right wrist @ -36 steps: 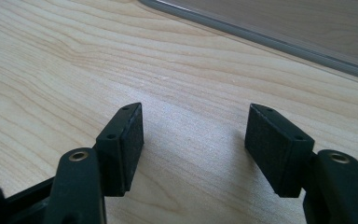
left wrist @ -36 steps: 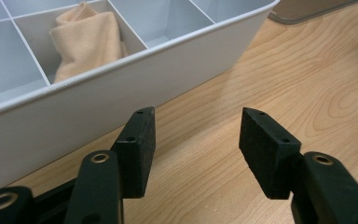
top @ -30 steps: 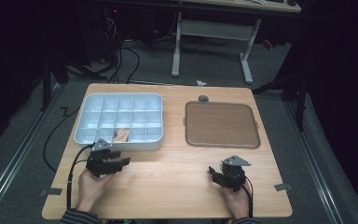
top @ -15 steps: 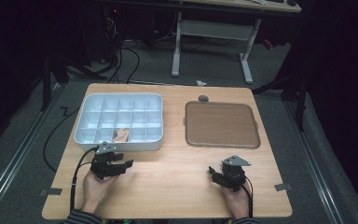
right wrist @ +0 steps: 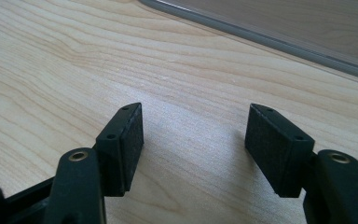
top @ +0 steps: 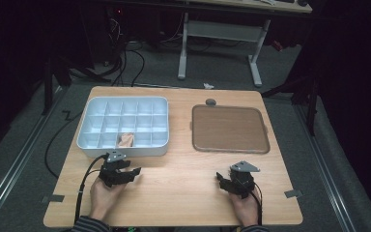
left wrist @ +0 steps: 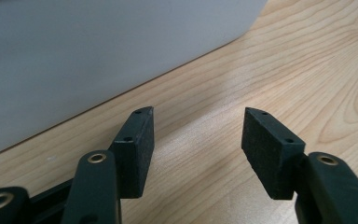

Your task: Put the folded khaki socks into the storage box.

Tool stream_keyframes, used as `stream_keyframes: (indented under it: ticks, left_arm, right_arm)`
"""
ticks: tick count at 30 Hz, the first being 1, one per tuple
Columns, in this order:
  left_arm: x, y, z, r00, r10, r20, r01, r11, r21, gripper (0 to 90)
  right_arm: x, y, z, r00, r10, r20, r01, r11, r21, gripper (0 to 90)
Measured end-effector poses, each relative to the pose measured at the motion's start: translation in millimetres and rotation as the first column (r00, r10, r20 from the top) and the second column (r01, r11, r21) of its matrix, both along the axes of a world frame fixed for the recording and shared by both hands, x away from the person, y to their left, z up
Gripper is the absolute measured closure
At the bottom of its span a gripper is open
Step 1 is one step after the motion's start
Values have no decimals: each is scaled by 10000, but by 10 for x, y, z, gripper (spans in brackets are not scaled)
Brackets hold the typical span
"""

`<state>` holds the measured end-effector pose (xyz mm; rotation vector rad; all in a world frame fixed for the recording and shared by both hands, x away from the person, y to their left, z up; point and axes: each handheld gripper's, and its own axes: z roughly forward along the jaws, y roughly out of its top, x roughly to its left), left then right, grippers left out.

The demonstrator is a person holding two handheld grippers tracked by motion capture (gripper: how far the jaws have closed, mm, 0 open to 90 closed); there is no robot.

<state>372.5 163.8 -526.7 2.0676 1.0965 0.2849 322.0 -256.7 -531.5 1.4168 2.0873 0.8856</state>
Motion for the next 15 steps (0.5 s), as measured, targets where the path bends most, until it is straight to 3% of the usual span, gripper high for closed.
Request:
stream_keyframes:
  ticks: [8, 12, 15]
  left_arm:
    - [-31, -15, -61, 9978, -13, 669, -15, 9991, 418, 447]
    - [-76, -42, -95, 9929, -144, 1181, 57, 9973, 737, 434]
    - [-81, -49, -95, 9929, -133, 1185, 41, 9970, 779, 418]
  right_arm:
    - [0, 0, 0, 10000, 1, -3, -1, 10000, 3, 371]
    - [0, 1, 0, 10000, -2, -4, 2, 10000, 3, 371]
    - [-1, 0, 1, 10000, 0, -10, 0, 10000, -7, 371]
